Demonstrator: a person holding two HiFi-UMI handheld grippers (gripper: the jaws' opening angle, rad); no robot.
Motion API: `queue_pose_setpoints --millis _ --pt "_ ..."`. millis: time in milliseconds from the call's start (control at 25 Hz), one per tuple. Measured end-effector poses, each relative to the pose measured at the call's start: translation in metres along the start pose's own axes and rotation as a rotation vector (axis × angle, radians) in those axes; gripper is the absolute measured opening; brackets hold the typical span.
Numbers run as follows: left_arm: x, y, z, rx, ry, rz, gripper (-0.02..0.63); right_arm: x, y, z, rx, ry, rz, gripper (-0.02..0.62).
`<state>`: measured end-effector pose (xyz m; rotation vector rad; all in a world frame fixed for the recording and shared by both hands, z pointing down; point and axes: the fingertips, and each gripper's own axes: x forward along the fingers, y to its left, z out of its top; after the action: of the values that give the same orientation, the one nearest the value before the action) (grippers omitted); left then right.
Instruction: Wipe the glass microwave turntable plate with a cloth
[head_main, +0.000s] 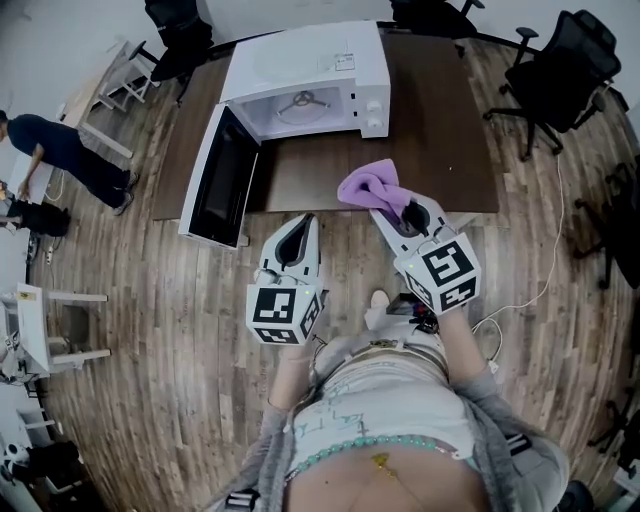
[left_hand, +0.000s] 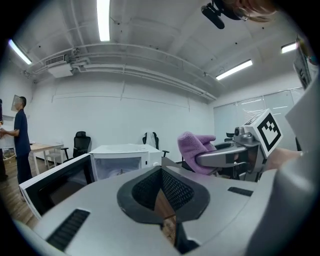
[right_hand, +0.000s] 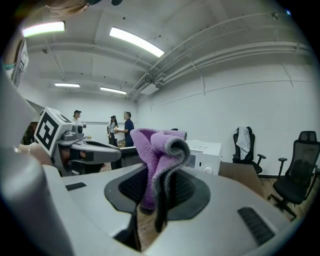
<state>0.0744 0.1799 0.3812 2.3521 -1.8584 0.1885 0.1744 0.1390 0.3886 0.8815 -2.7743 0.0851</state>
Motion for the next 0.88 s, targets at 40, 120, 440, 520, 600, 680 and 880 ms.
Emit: queue_pose_setpoints --millis 40,120,440,520,600,680,880 --pt "0.006 0.001 -0.001 0.002 0.006 0.005 0.005 0.003 -0.005 -0.001 -0.005 0.002 0.005 0.104" --pt "0.017 0.001 -0.002 0.001 0.010 0.017 0.005 0.008 -0.015 -0.003 -0.013 0.008 0.018 0.104" --pt "0.038 0.007 -0.005 -0.005 0.019 0.063 0.005 0.034 -0.032 -0.011 -0.020 0.025 0.085 0.104" --pt "0.038 0.012 -0.009 -0.010 0.029 0.078 0.005 0.038 -0.030 -0.013 -0.019 0.032 0.105 0.104" --pt "0.037 0.020 -0.012 -0.020 0.037 0.094 0.005 0.042 -0.028 -0.015 -0.016 0.040 0.119 0.104" --pt "0.038 0.029 -0.013 -0.033 0.038 0.103 0.005 0.048 -0.027 -0.017 -0.014 0.050 0.126 0.104" --pt "0.053 0.048 -0.008 -0.046 0.027 0.078 0.005 0.066 -0.033 -0.015 -0.008 0.059 0.105 0.104"
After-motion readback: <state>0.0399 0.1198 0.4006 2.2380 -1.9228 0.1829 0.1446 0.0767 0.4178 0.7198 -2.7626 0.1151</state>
